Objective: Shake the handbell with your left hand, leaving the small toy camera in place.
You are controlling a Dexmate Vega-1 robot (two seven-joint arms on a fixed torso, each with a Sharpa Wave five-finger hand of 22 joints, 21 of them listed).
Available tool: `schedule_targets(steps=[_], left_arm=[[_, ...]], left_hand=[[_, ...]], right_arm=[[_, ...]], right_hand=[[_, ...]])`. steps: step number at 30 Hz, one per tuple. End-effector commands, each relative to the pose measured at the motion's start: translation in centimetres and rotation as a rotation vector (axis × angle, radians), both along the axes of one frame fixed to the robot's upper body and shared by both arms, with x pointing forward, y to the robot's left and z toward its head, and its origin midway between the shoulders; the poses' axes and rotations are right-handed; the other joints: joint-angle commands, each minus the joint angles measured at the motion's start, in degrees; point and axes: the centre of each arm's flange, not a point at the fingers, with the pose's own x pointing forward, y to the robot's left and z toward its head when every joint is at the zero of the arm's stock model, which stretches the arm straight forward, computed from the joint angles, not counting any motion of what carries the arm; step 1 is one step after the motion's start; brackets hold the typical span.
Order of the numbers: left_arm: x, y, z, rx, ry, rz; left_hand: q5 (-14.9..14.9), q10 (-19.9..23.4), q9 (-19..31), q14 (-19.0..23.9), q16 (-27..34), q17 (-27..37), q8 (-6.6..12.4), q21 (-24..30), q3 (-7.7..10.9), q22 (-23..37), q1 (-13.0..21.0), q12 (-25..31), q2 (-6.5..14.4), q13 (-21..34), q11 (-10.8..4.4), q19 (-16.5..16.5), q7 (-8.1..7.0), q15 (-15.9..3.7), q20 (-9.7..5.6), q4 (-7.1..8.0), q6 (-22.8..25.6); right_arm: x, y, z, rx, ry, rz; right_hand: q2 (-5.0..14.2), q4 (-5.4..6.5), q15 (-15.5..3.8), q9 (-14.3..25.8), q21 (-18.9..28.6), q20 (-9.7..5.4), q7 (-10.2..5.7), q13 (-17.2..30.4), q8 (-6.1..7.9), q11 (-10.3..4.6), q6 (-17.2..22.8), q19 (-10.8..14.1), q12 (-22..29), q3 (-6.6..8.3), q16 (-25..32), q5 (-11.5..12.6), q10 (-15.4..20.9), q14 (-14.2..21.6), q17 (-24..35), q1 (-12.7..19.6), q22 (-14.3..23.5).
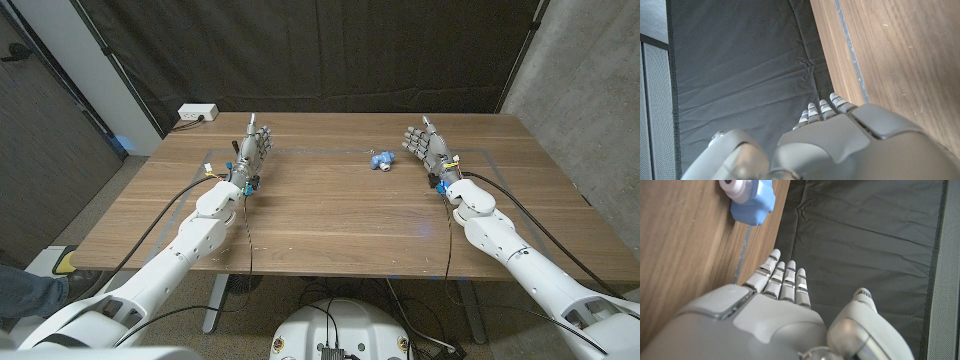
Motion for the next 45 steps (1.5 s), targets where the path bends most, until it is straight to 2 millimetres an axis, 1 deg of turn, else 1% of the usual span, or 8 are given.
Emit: schedule_targets(steps=[1,13,16,18,19,23,30,45], left_arm=[[0.2,0.0,1.1,0.047,-0.033,-0.019],[-0.3,0.2,1.2,0.084,-0.051,-0.026],[-0.5,0.3,1.3,0.088,-0.061,-0.014],[-0.7,0.3,1.4,0.076,-0.063,-0.009],[-0.8,0.3,1.4,0.074,-0.068,-0.007],[-1.5,0.3,1.8,0.084,-0.099,0.033],[-2.1,0.4,2.5,0.132,-0.12,0.081],[-3.2,1.6,3.8,0.192,-0.179,0.154]], left_hand=[[0.37,-0.37,0.07,-0.35,0.4,0.07,0.25,0.23,0.03,0.21,0.51,0.24,0.19,0.27,-0.1,-0.51,0.03,-0.06,-2.17,0.24,-0.4],[0.9,0.37,0.06,0.17,0.46,0.05,0.34,0.05,0.32,0.19,1.74,0.41,0.96,0.25,-0.1,-0.64,0.06,-0.17,-1.82,-0.24,0.07],[1.26,1.02,0.07,0.85,0.6,0.04,0.67,0.04,0.76,0.18,3.03,0.57,1.71,0.25,-0.08,-0.46,-0.19,-0.18,-1.74,-0.73,1.04],[1.65,2.05,0.09,1.97,0.83,0.03,1.08,0.18,1.36,0.18,4.62,0.83,2.7,0.25,-0.2,0.18,-0.28,-0.18,-1.49,-1.33,2.38],[1.91,3.1,0.11,2.77,0.94,0.02,1.33,0.22,1.87,0.18,5.93,1.09,3.58,0.25,-0.13,0.55,-0.34,-0.36,-1.4,-1.79,3.38],[2.13,3.94,0.12,3.95,1.1,0.01,1.53,0.35,2.51,0.19,7.64,1.18,4.63,0.25,-0.25,1.28,-0.49,-0.6,-1.31,-2.41,4.49],[2.21,4.67,0.13,4.41,1.04,0.0,1.65,0.33,2.93,0.19,8.97,1.28,5.22,0.26,-0.44,1.55,-0.59,-0.61,-1.25,-2.95,5.28],[2.17,6.78,0.16,6.53,1.25,0.01,1.84,0.49,3.59,0.22,11.77,1.59,6.1,0.29,-0.06,2.66,-0.33,-0.54,-0.98,-4.17,7.14]], right_arm=[[-0.3,0.5,-0.4,0.004,-0.013,0.03],[-1.7,0.9,-1.6,0.008,-0.006,0.013],[-1.9,0.9,-1.8,0.009,-0.005,0.014],[-1.9,1.0,-1.9,0.006,-0.002,0.015],[-1.9,1.0,-1.9,0.007,-0.002,0.017],[-1.5,1.2,-1.8,0.011,-0.013,0.03],[-0.9,1.7,-1.0,-0.002,-0.022,0.047],[-0.5,2.0,-1.3,-0.009,0.002,0.052]], right_hand=[[0.15,0.05,-0.11,0.11,0.29,0.01,-0.11,0.09,0.24,-0.11,0.58,0.45,0.45,0.54,0.3,0.22,0.55,0.67,0.13,0.73,0.2],[0.33,-0.04,0.03,0.1,0.28,0.16,-0.25,0.1,0.32,-0.15,0.78,0.48,0.49,0.63,0.28,0.12,0.69,0.69,0.13,0.91,0.2],[0.37,-0.06,0.02,0.1,0.27,0.2,-0.39,0.11,0.34,-0.11,0.81,0.46,0.48,0.65,0.27,0.1,0.7,0.69,0.13,0.95,0.2],[0.4,-0.07,0.05,0.09,0.26,0.25,-0.38,0.11,0.34,-0.09,0.82,0.44,0.49,0.66,0.28,0.08,0.72,0.7,0.12,0.98,0.2],[0.41,-0.08,0.17,0.09,0.24,0.33,-0.43,0.11,0.34,-0.09,0.81,0.4,0.49,0.67,0.28,0.07,0.72,0.72,0.12,0.99,0.2],[0.47,-0.1,0.2,0.09,0.24,0.35,-0.45,0.12,0.33,0.0,0.79,0.41,0.5,0.69,0.28,0.03,0.76,0.73,0.13,1.05,0.2],[0.58,-0.13,0.14,0.09,0.23,0.41,-0.67,0.12,0.34,0.0,0.81,0.39,0.5,0.74,0.27,-0.01,0.78,0.72,0.13,1.12,0.2],[0.81,-0.19,0.13,0.1,0.23,0.53,-0.75,0.14,0.35,0.1,0.81,0.4,0.52,0.84,0.31,-0.1,0.88,0.87,0.13,1.28,0.21]])
